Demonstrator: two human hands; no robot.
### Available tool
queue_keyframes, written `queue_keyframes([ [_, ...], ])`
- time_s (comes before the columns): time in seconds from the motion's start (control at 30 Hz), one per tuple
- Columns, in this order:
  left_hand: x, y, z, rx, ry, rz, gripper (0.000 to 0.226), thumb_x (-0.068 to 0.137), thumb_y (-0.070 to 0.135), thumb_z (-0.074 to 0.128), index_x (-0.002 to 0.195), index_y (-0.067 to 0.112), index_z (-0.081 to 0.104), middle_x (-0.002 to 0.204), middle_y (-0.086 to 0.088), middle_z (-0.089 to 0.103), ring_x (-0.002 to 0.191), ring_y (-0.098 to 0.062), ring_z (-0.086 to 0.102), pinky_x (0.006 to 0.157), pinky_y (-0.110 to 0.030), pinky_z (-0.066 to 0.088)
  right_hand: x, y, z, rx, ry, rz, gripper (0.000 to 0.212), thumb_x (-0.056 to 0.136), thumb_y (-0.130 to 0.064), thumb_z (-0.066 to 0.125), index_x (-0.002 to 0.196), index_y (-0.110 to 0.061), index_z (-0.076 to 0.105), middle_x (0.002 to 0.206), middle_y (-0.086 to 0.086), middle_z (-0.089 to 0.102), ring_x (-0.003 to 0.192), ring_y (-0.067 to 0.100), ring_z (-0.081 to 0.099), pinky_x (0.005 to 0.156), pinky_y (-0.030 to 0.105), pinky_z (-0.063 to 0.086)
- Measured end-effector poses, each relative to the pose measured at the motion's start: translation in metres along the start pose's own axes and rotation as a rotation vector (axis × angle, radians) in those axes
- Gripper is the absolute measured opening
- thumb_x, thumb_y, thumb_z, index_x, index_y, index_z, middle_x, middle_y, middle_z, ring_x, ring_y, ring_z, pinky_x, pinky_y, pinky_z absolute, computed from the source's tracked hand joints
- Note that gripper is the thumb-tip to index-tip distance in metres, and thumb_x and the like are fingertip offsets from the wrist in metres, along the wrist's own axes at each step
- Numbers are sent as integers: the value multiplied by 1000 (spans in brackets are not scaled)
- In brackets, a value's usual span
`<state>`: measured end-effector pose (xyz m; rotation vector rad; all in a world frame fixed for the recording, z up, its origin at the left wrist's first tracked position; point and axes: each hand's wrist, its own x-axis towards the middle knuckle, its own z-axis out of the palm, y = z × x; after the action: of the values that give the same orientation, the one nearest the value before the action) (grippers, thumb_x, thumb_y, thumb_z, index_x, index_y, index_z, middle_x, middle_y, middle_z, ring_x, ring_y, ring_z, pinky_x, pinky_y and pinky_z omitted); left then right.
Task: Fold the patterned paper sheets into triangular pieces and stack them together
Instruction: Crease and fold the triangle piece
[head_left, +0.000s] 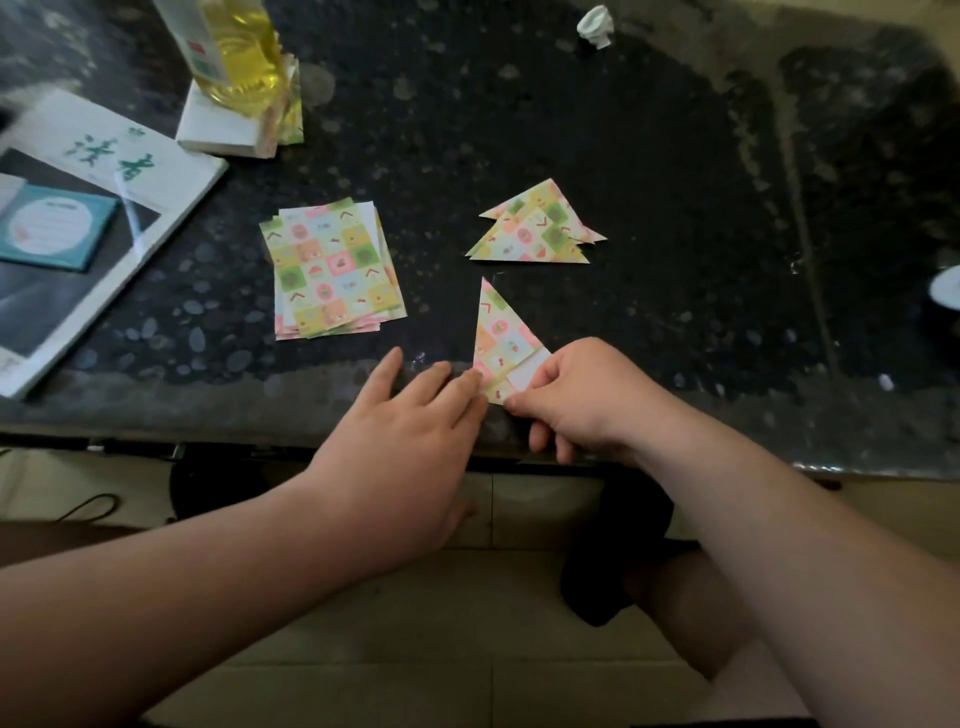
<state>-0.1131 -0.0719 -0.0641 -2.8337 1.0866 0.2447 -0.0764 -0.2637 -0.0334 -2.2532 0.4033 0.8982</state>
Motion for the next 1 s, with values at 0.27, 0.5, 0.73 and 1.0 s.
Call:
queue_keyframes([
  [0.27,-3,1,-13,-31,-104,-15,91,89,68,54,160,14,32,169,-6,21,154,-28,23,124,-62,13,3,3,-15,-73,-38,96,16,98,-13,64,88,-2,71,61,7,73,40,13,57,44,20,39],
  [0.5,12,-7,-29,-348,16,-131,49,94,58,54,134,29,57,137,10,48,129,-14,44,115,-38,31,0,10,-28,-99,-78,13,15,96,-16,67,84,-9,68,60,6,71,42,15,59,48,24,42],
  [0.73,60,-24,-49,-743,-328,-513,37,96,46,65,72,19,70,50,9,66,44,-2,58,57,-26,48,4,1,-9,0,-52,-71,17,98,-21,68,85,-11,70,62,3,72,42,13,61,38,20,39],
  [1.0,75,-26,-50,-891,-536,-600,25,97,22,68,92,-2,71,65,-8,74,44,-16,64,43,-23,44,8,0,-12,39,-70,-22,13,96,-19,69,87,-11,72,66,5,75,42,13,61,40,21,40],
])
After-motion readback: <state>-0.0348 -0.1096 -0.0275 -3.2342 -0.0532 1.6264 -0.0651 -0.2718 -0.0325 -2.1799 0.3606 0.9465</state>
